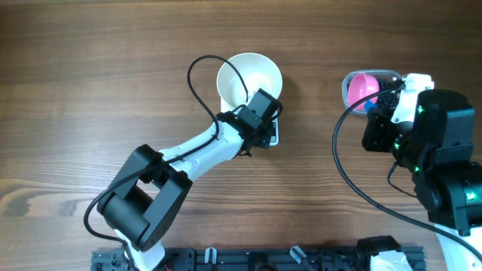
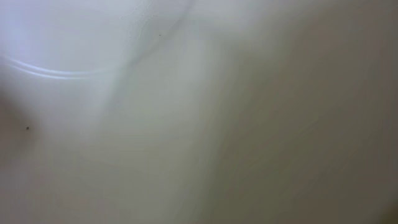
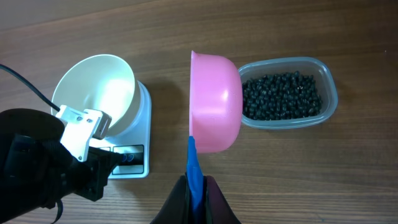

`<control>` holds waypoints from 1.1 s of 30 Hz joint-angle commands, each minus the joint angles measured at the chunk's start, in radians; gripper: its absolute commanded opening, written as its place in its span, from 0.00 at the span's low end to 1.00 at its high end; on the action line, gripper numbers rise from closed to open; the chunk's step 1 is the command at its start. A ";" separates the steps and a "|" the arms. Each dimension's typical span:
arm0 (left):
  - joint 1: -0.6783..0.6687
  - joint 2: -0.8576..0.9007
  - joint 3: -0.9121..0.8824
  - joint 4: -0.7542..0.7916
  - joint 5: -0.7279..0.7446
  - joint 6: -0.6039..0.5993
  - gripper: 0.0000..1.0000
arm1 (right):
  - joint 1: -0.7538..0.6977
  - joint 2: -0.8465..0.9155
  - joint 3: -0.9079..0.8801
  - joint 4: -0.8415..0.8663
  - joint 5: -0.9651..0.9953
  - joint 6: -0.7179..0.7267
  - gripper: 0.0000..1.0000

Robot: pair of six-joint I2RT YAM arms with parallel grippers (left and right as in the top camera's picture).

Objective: Scoop item into bowl and weigh 150g on scale

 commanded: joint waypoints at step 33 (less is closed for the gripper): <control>-0.001 0.053 -0.016 -0.008 -0.038 0.024 0.04 | -0.005 0.001 0.014 0.010 -0.012 0.016 0.04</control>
